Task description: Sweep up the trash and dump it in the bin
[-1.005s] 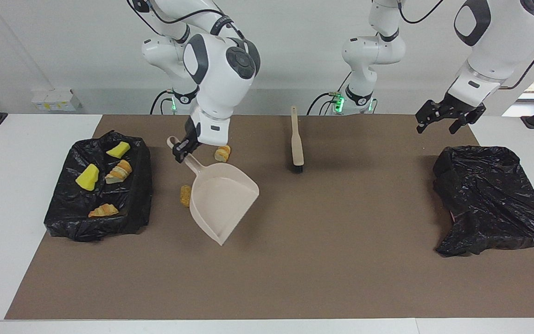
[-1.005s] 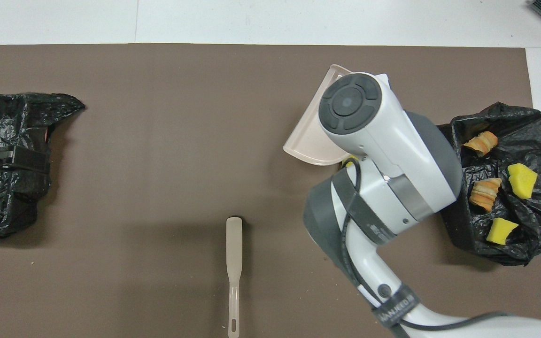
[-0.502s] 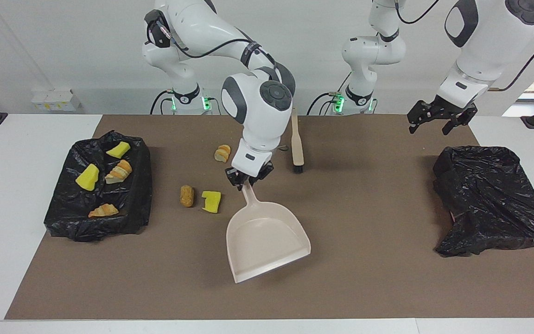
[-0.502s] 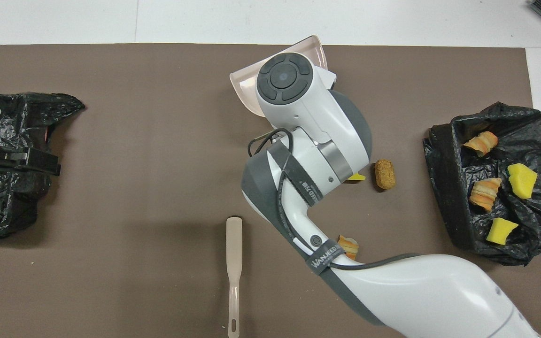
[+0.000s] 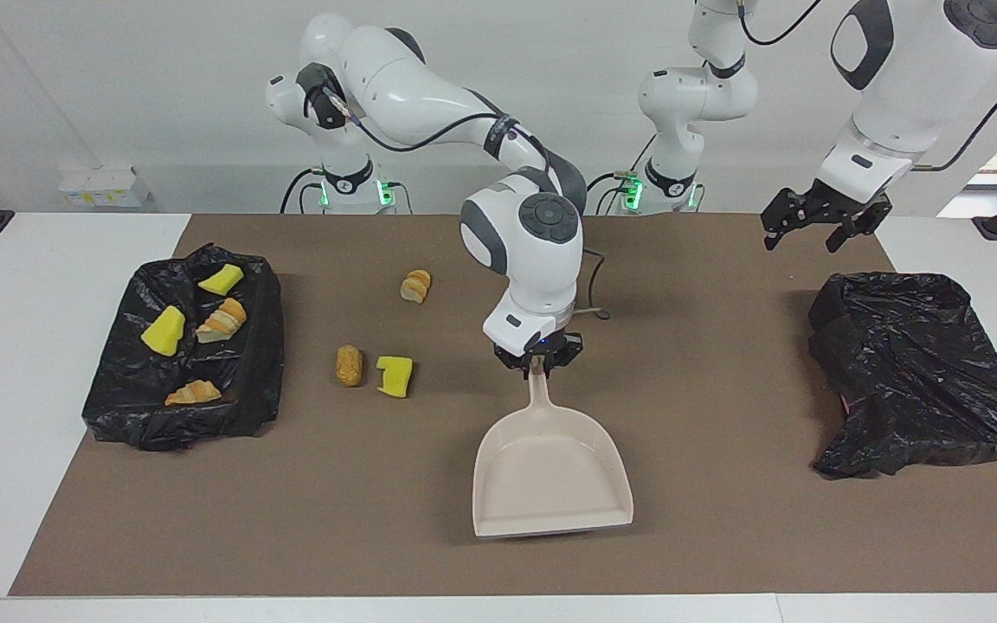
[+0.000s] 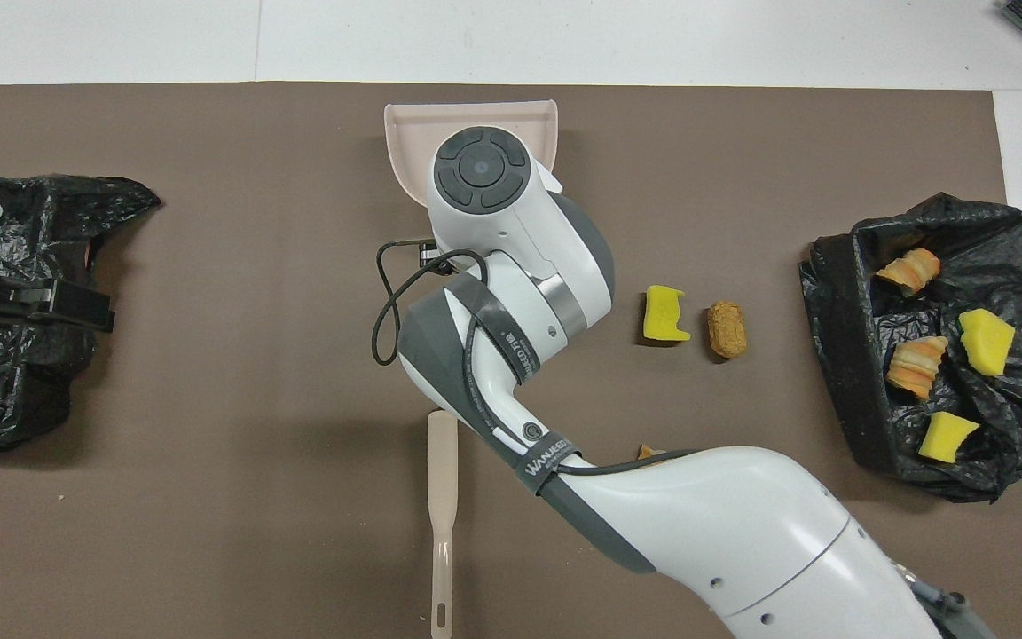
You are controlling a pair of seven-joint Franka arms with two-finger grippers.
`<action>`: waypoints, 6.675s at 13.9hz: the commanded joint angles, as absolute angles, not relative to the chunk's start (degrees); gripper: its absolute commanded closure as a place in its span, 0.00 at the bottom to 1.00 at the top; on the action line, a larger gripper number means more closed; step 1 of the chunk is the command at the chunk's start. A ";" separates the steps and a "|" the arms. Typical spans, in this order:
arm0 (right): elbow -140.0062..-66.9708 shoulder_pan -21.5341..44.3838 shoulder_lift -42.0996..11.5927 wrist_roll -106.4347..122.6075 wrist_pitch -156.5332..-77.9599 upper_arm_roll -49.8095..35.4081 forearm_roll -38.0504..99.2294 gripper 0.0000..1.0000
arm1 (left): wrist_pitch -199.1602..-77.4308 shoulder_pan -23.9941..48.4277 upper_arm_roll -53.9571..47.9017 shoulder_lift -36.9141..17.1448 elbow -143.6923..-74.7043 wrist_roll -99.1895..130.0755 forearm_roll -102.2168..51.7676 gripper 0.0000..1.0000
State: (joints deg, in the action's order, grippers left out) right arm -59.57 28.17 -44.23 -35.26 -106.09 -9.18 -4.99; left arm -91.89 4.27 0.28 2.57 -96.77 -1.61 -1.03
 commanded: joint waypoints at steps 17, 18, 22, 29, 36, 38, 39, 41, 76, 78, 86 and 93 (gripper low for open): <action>-77.59 26.63 -25.78 -39.12 -103.74 -10.99 2.96 0.00 | -92.55 4.75 0.62 3.43 -97.91 -1.76 0.18 0.00; -80.04 27.33 -22.97 -39.46 -100.58 -10.99 4.03 0.00 | -92.37 4.75 0.62 3.34 -97.56 -1.50 0.18 0.00; -94.97 31.36 -13.91 -42.43 -106.66 -11.16 8.07 0.00 | -92.03 4.31 0.62 3.51 -97.21 -1.49 0.09 0.00; -118.97 41.29 -8.35 -48.06 -126.34 -11.16 12.13 0.13 | -98.32 9.40 0.62 3.52 -102.64 -0.88 0.09 0.00; -124.01 44.38 -6.24 -49.57 -128.58 -11.25 17.84 0.46 | -109.94 17.92 0.62 -7.10 -102.14 -0.70 -3.78 0.00; -123.93 44.47 -6.24 -49.66 -128.58 -11.16 17.84 0.95 | -112.13 21.51 0.62 -11.76 -99.68 0.25 -4.13 0.00; -123.84 44.39 -6.33 -49.57 -128.58 -11.16 17.84 1.00 | -114.67 23.53 0.62 -13.26 -99.67 2.87 -4.13 0.00; -123.75 44.12 -6.59 -48.78 -128.41 -11.08 17.84 1.00 | -117.58 27.14 0.62 -15.98 -99.49 9.19 -4.13 0.00; -126.68 19.35 1.42 -50.55 -115.14 -10.90 19.60 1.00 | -134.21 28.04 1.41 -25.48 -97.56 21.45 -4.13 0.77; -119.92 17.94 -2.70 -49.83 -113.74 -10.90 19.42 1.00 | -133.25 28.04 1.41 -26.28 -95.54 21.45 -4.04 1.00; -107.84 8.89 -3.78 -41.25 -94.49 -10.02 7.76 1.00 | -118.23 26.63 1.49 -17.85 -97.29 7.59 -3.78 1.00; -115.83 -3.23 -2.19 -18.84 -97.64 -10.37 -1.05 1.00 | -112.06 18.64 1.41 -11.52 -100.98 -25.37 -4.31 1.00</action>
State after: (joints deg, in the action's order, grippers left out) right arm -112.05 0.30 -4.10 -24.29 -95.33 -9.32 0.47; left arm -112.88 20.17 1.86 -15.06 -97.57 -18.45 -3.86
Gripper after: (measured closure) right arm 0.749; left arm 0.683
